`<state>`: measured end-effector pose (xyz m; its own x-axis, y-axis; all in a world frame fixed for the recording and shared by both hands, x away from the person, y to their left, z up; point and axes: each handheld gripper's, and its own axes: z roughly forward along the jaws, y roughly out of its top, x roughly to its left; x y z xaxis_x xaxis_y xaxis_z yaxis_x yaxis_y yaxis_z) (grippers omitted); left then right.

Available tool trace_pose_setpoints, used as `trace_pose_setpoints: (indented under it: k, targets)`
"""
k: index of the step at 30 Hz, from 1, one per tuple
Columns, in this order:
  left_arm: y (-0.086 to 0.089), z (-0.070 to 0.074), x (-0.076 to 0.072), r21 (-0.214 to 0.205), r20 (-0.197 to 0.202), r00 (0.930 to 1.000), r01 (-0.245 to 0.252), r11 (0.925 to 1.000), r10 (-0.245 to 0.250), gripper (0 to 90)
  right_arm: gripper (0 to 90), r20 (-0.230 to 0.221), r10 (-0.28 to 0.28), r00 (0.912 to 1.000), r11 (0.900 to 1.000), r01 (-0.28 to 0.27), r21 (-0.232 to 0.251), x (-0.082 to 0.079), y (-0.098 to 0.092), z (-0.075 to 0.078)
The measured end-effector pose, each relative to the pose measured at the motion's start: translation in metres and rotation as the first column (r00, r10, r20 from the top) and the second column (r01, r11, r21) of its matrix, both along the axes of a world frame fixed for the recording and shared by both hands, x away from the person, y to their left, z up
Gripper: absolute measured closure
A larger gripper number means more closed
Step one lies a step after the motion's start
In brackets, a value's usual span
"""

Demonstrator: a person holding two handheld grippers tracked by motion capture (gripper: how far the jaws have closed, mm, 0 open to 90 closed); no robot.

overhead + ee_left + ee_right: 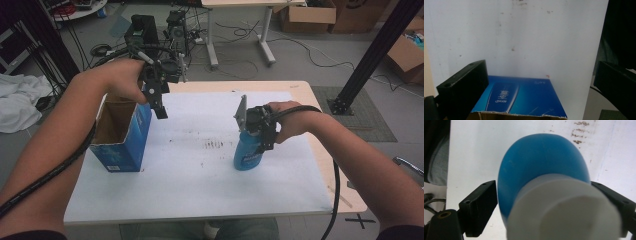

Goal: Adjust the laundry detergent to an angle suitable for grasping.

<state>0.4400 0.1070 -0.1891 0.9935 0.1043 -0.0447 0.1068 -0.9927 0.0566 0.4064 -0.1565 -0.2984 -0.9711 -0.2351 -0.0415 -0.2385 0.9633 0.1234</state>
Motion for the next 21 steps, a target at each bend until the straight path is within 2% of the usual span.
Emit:
trace_pose_setpoints:
  k: [12, 21]
  targets:
    - [0.0021, -0.0022, -0.0005, -0.001, -0.001, 1.0000, -0.006, 1.0000, 0.006, 0.1, 22.3, -0.006, 0.005, 1.0000, 1.0000, -0.005, -0.005, 0.0011, 0.0004, -0.0005]
    - [0.0012, -0.0034, -0.0002, 0.010, -0.005, 1.0000, -0.005, 0.9999, 0.005, 0.1, 25.3, -0.012, 0.008, 0.9999, 1.0000, -0.008, -0.003, 0.0011, 0.0000, -0.0003]
